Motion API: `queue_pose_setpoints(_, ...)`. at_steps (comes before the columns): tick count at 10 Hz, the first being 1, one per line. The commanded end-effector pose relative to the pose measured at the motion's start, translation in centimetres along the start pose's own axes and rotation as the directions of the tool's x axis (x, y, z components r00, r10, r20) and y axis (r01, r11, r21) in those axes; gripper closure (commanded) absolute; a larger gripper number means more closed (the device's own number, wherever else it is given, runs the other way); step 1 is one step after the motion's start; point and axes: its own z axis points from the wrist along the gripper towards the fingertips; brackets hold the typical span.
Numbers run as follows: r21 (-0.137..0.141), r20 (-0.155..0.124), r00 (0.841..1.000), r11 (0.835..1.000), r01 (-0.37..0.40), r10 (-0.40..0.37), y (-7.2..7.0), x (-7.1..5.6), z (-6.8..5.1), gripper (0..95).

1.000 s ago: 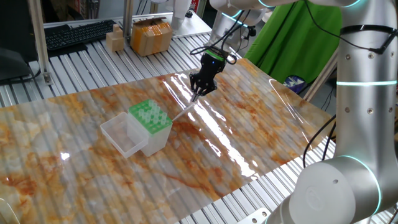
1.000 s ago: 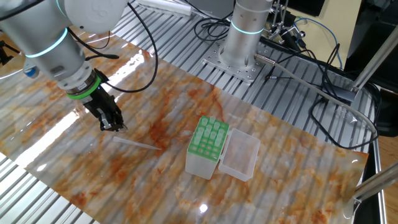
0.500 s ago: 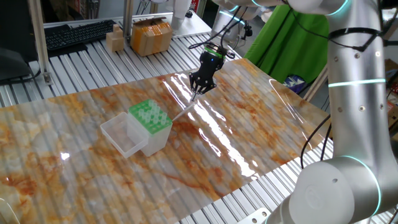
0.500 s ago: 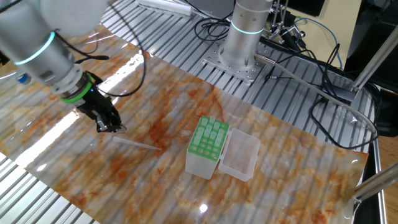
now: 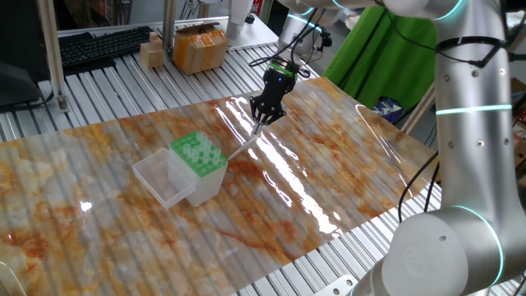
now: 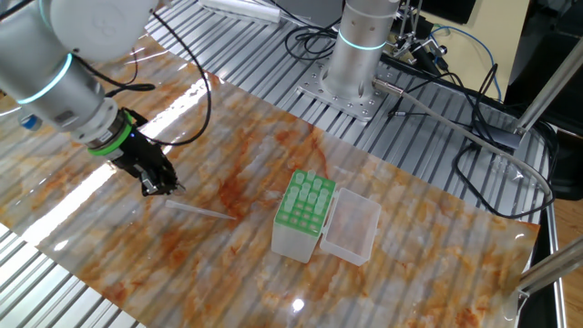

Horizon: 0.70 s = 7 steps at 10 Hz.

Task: Insert a large pipette tip into the holder for large pipette tips

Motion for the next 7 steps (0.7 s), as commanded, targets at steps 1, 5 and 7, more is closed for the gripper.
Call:
queue_pose_setpoints(1,0.007,-0.029,0.999,1.000,-0.017,0.018,0.19,-0.25,-0.10,95.0)
queue_pose_setpoints(5,0.029,-0.050,0.998,0.998,-0.048,0.049,0.21,-0.27,-0.08,76.0)
queue_pose_setpoints(7,0.034,-0.052,0.998,0.999,-0.039,0.041,0.21,-0.29,-0.06,76.0)
